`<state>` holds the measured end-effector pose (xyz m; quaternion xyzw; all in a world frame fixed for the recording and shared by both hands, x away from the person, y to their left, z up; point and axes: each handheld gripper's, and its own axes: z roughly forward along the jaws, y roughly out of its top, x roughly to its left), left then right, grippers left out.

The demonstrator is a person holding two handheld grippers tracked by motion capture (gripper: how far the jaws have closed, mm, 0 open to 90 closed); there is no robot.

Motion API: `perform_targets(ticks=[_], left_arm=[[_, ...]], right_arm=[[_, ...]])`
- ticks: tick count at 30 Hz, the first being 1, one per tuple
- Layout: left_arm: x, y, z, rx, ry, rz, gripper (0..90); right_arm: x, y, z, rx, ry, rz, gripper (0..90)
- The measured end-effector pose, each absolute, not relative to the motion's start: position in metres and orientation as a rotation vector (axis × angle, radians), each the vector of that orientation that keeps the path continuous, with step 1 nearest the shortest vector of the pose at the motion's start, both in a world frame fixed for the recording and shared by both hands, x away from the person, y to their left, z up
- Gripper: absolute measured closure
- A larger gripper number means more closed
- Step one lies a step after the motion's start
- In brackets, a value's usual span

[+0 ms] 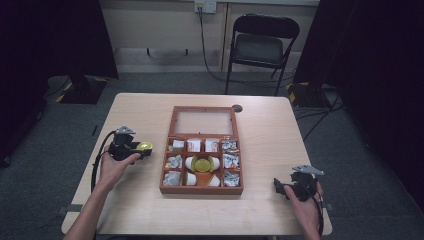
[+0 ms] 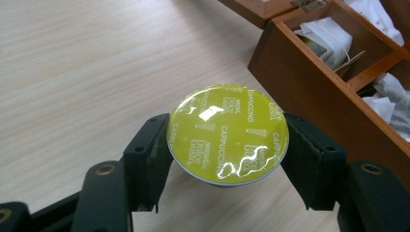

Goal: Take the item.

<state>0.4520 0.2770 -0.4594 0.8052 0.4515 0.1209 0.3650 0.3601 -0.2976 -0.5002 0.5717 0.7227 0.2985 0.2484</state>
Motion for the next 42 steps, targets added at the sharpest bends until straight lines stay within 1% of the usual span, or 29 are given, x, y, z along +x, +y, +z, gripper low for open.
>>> perform_targets(ticks=[5,7,10,12,25,26,28,32,38,42], left_arm=[[0.453,0.270,-0.463,2.106,1.153,0.304,37.9],[0.454,0.268,-0.466,2.091,1.158,0.281,37.9],[0.455,0.264,-0.466,2.119,1.171,0.325,38.0],[0.456,0.264,-0.468,2.106,1.168,0.290,38.0],[0.457,0.264,-0.472,2.112,1.193,0.289,37.2],[0.457,0.264,-0.472,2.100,1.191,0.277,36.5],[0.457,0.266,-0.471,2.081,1.198,0.276,30.7],[0.457,0.268,-0.470,2.082,1.194,0.293,24.6],[0.453,0.271,-0.463,2.039,1.182,0.312,20.2],[0.449,0.274,-0.456,2.013,1.170,0.324,19.7]], right_arm=[[0.360,-0.297,-0.500,1.559,1.969,0.814,3.1],[0.360,-0.298,-0.500,1.558,1.970,0.813,3.1],[0.360,-0.298,-0.500,1.558,1.970,0.813,3.1],[0.360,-0.298,-0.500,1.558,1.970,0.813,3.1],[0.360,-0.298,-0.500,1.558,1.970,0.814,3.2],[0.360,-0.297,-0.500,1.558,1.970,0.814,3.1],[0.360,-0.297,-0.500,1.558,1.970,0.814,3.1],[0.360,-0.298,-0.500,1.558,1.969,0.814,3.1],[0.360,-0.298,-0.500,1.558,1.970,0.814,3.2],[0.360,-0.298,-0.500,1.558,1.970,0.814,3.1]])
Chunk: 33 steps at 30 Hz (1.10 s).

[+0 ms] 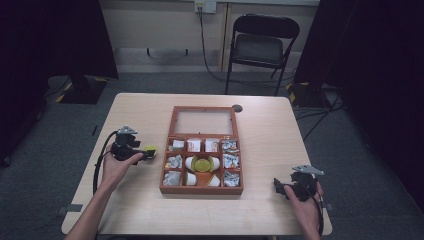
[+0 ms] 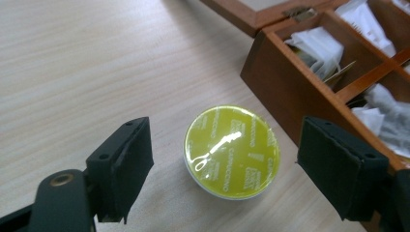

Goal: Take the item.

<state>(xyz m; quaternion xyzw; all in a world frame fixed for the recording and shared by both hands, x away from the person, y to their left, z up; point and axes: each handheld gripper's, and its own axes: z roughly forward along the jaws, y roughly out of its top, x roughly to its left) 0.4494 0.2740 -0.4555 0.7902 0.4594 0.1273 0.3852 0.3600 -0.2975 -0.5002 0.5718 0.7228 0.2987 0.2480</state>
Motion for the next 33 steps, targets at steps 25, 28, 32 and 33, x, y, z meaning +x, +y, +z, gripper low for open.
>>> perform_targets(ticks=[25,28,32,33], left_arm=[[0.410,0.313,-0.435,1.976,1.201,0.397,18.4],[0.405,0.320,-0.440,1.990,1.231,0.421,18.5],[0.400,0.337,-0.445,1.971,1.309,0.441,19.7],[0.398,0.341,-0.447,1.953,1.317,0.447,19.8]], right_arm=[[0.360,-0.298,-0.500,1.556,1.974,0.815,3.1],[0.361,-0.298,-0.500,1.555,1.975,0.816,3.1],[0.361,-0.298,-0.500,1.554,1.975,0.816,3.1],[0.361,-0.298,-0.500,1.554,1.975,0.816,3.1]])
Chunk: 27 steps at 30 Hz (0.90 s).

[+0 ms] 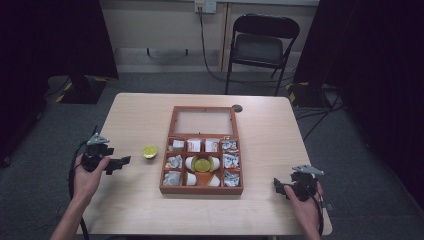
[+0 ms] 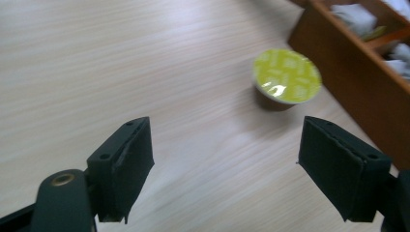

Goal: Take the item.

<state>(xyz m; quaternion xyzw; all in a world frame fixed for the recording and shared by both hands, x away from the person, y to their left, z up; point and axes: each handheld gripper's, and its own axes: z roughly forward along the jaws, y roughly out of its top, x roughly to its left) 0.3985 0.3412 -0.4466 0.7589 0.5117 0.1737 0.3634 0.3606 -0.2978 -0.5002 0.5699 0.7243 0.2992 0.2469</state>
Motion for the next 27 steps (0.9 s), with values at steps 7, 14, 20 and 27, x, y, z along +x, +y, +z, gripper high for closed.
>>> perform_targets(ticks=[7,14,20,27], left_arm=[[0.393,0.358,-0.467,1.983,1.386,0.517,19.9],[0.391,0.371,-0.487,1.988,1.475,0.513,20.8],[0.388,0.364,-0.499,1.971,1.465,0.576,16.9],[0.391,0.361,-0.505,1.934,1.451,0.607,6.2]], right_arm=[[0.361,-0.298,-0.500,1.555,1.975,0.816,3.1],[0.361,-0.298,-0.500,1.554,1.975,0.816,3.1],[0.361,-0.298,-0.500,1.554,1.975,0.815,3.1],[0.361,-0.298,-0.500,1.554,1.974,0.815,3.1]])
